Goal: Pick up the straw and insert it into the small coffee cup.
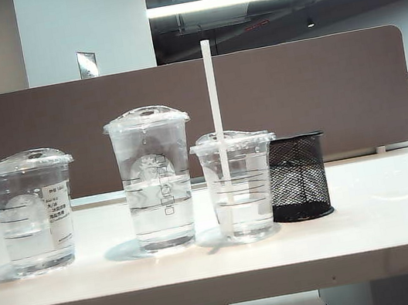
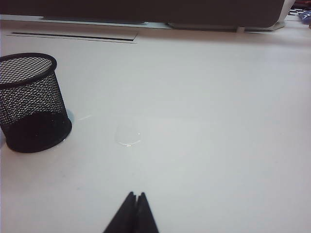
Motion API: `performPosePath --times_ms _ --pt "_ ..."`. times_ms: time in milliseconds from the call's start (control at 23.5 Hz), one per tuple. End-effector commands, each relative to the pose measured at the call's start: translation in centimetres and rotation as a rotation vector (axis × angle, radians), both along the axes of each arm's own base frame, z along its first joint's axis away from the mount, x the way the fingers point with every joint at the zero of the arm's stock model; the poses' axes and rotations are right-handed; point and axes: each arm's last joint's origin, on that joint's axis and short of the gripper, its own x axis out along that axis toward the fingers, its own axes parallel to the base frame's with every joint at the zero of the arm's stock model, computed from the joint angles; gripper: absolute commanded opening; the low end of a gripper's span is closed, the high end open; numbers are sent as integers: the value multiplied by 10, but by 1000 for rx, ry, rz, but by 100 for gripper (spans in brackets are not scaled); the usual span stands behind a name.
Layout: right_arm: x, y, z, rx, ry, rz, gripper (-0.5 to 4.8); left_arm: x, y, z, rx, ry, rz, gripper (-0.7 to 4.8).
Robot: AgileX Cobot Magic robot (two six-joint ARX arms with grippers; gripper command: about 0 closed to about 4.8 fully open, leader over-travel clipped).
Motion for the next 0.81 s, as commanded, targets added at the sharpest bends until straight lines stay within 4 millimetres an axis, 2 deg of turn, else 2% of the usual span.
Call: performPosePath --times_ms 43,808 --pt "0 0 -1 1 -8 -1 -8 0 0 0 -3 6 4 -5" --pt "0 -2 -3 -12 14 -74 -8 0 0 0 -3 6 4 -4"
